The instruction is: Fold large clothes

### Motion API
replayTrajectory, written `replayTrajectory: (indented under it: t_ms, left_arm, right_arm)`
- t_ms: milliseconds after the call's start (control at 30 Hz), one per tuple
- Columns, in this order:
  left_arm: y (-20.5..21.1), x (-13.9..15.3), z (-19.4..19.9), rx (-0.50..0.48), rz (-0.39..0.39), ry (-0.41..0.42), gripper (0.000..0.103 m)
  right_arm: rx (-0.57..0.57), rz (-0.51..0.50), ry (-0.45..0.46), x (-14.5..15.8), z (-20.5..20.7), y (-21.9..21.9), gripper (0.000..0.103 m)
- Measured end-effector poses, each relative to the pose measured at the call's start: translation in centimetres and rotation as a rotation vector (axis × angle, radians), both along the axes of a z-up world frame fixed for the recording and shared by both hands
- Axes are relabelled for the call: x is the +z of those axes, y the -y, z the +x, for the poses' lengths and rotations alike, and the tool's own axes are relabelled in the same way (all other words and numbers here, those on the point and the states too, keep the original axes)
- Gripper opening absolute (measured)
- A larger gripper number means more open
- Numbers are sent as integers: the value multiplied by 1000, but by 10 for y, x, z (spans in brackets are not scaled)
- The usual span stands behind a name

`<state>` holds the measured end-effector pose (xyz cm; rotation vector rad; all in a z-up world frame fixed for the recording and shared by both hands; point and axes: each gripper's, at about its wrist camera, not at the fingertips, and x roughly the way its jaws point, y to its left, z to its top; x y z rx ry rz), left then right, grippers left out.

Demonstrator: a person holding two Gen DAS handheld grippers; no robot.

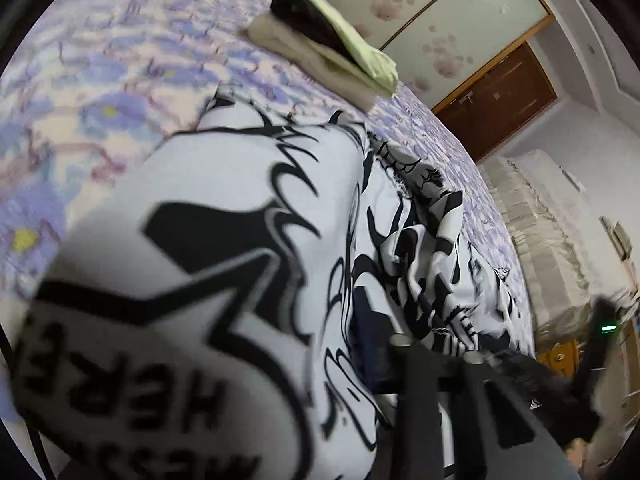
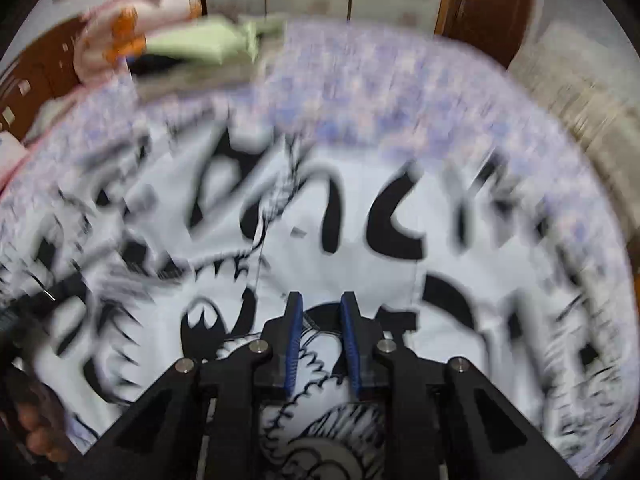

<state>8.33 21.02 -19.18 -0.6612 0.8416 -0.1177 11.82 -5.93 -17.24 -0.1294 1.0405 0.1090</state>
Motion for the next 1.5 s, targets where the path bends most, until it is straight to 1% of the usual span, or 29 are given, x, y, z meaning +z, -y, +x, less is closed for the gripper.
replayTrajectory:
  t_ms: [33, 67, 100, 133, 233, 333, 467, 533, 600, 633, 667, 700, 733, 833, 867, 933, 1000, 1033, 1067, 1100, 1133, 1167, 1200, 1233, 1267, 1333, 1400, 1433, 1500]
  left_arm:
    - [3, 8, 0, -11, 39, 14, 15]
    - [9, 19, -2, -22, 88, 38, 13]
    - [18, 33, -3, -35, 138, 71, 12]
    - [21, 42, -5, -46, 158, 94, 11]
    - [52, 84, -8, -105, 262, 201, 11]
    - [84, 120, -13, -183, 340, 287, 10]
    - [131, 152, -10, -278, 436, 343, 10]
    - [159, 165, -6, -324, 496, 363, 10]
    - [186, 174, -2, -369, 556, 377, 10]
    - [201, 178, -1, -389, 584, 385, 10]
    - [214, 180, 1, -407, 591, 391, 10]
    - [228, 181, 3, -430, 590, 397, 10]
    - [242, 182, 4, -449, 591, 404, 10]
    - [291, 176, 8, -522, 611, 412, 11]
    - [306, 172, 7, -545, 628, 414, 11]
    - [348, 155, 7, -612, 712, 400, 11]
    - [395, 126, 5, -711, 814, 371, 16]
    - [417, 108, 3, -771, 869, 353, 20]
    - [440, 83, 1, -846, 951, 314, 31]
    - [459, 55, -3, -895, 1064, 275, 40]
    - [468, 39, -8, -913, 1149, 273, 42]
    - [475, 28, -17, -914, 1236, 321, 42]
    - [476, 25, -26, -913, 1278, 380, 43]
    - [474, 27, -29, -925, 1267, 396, 45]
    - [471, 30, -29, -937, 1244, 392, 51]
    - [460, 42, -24, -976, 1156, 360, 57]
    - [450, 50, -29, -1004, 1088, 332, 68]
    - [443, 57, -29, -1019, 1037, 316, 70]
    - [437, 64, -33, -1044, 969, 307, 71]
  right_arm:
    - [5, 6, -4, -10, 0, 0, 19]
    - [24, -7, 18, -16, -4, -3, 19]
    - [34, -16, 26, -17, -6, -4, 19]
    - [44, -26, 33, -18, -8, -5, 19]
    - [37, 30, -1, -16, -7, 2, 20]
    - [35, 94, -46, -15, -2, 11, 20]
    - [56, 134, -111, -13, -1, 18, 20]
    - [90, 171, -200, -6, 4, 24, 20]
    - [98, 264, -287, 9, 3, 42, 19]
    - [90, 295, -297, 16, 2, 52, 19]
    - [54, 326, -282, 31, -4, 75, 19]
    - [15, 321, -257, 42, -10, 96, 19]
    - [-14, 307, -236, 49, -15, 111, 19]
    - [-223, 165, -112, 73, -42, 192, 19]
    - [-279, 147, -93, 76, -49, 213, 19]
    - [-401, 158, -87, 76, -64, 259, 19]
    - [-545, 223, -90, 69, -83, 307, 19]
    - [-586, 239, -96, 66, -86, 320, 19]
    - [-653, 270, -111, 59, -95, 336, 19]
    - [-697, 305, -124, 53, -101, 347, 19]
    - [-722, 335, -133, 48, -105, 353, 19]
    - [-732, 351, -135, 45, -108, 356, 19]
    - [-732, 361, -132, 44, -109, 359, 19]
    - [-725, 361, -125, 44, -111, 358, 19]
    - [-716, 361, -119, 44, -112, 357, 19]
    - [-683, 376, -97, 46, -112, 353, 19]
    - [-649, 403, -84, 49, -111, 347, 19]
    - [-627, 420, -77, 51, -106, 344, 19]
    - [-589, 434, -68, 55, -103, 339, 20]
